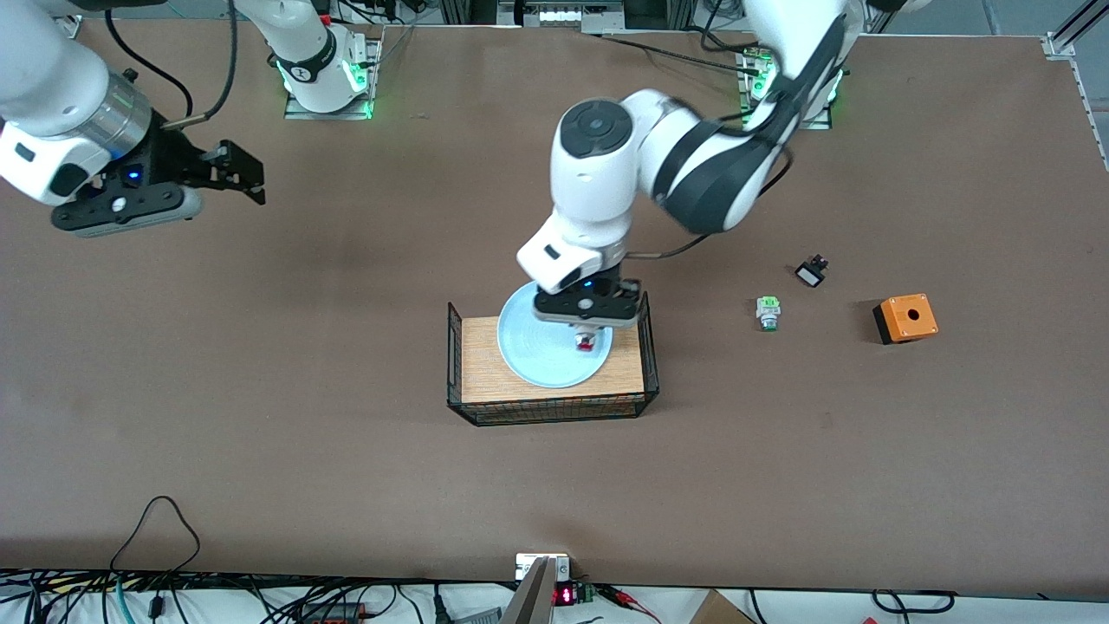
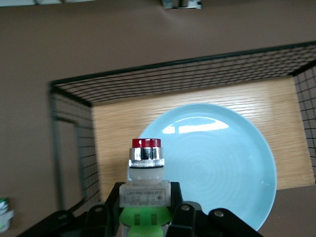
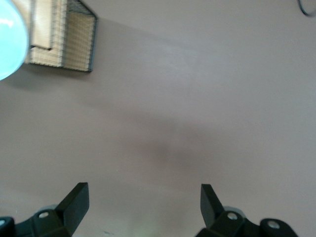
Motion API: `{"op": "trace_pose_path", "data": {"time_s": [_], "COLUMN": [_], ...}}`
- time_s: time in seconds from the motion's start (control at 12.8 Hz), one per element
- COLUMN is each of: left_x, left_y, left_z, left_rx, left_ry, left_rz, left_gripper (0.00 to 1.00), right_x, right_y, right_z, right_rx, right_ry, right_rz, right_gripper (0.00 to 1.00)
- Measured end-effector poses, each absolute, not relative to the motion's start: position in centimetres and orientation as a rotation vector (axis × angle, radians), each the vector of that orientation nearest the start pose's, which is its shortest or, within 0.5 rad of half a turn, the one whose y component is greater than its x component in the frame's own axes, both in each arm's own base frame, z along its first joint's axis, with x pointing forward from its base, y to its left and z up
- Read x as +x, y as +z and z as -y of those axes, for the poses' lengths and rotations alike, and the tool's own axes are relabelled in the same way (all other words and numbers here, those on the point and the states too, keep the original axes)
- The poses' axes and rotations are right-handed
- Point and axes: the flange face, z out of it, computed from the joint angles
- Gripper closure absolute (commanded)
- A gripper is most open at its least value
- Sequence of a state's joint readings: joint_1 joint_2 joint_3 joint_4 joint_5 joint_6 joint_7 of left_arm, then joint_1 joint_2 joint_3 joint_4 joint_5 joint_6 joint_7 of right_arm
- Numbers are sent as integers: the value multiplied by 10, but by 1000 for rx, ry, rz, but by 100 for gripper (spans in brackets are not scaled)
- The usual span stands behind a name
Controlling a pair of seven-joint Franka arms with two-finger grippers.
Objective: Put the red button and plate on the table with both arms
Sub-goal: 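Carry the button toward the orange box while the right gripper reaches the plate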
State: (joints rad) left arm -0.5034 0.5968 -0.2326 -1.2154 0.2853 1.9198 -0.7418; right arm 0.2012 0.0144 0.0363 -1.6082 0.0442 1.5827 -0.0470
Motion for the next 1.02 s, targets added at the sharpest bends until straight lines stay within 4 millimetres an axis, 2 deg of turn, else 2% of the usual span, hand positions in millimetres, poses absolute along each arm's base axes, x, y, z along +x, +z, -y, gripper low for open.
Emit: {"op": "trace_pose_path", "data": {"time_s": [0.16,0.24,0.39,0.55,0.71,0.86,1.02], "left_x": [595,601,621,646,663,675,681], "left_y": [479,487,488,475,452,421,385], "left_z": [399,374,323,263,202,144,98], "left_rx": [-3051,-3026,-2989,-2977,-2966,-2981,-3005], "left_ry": [-204,-159,-70,6,99,187,215], "left_rz": [39,32,-47,-114,-152,-177,-207], "left_gripper": [76,76,75,73,73,73,73], "right_x": [528,520,505,492,478,467,451], "right_y": [606,609,612,615,613,595,562], "right_z": [-175,-195,-234,-272,-316,-368,-429], "right_rx": [-3041,-3024,-2971,-2907,-2843,-2783,-2745], "right_ry": [51,43,26,-29,-113,-183,-272], "right_rz": [600,681,878,1055,1182,1307,1504], "right_gripper": [0,0,0,0,0,0,0]}}
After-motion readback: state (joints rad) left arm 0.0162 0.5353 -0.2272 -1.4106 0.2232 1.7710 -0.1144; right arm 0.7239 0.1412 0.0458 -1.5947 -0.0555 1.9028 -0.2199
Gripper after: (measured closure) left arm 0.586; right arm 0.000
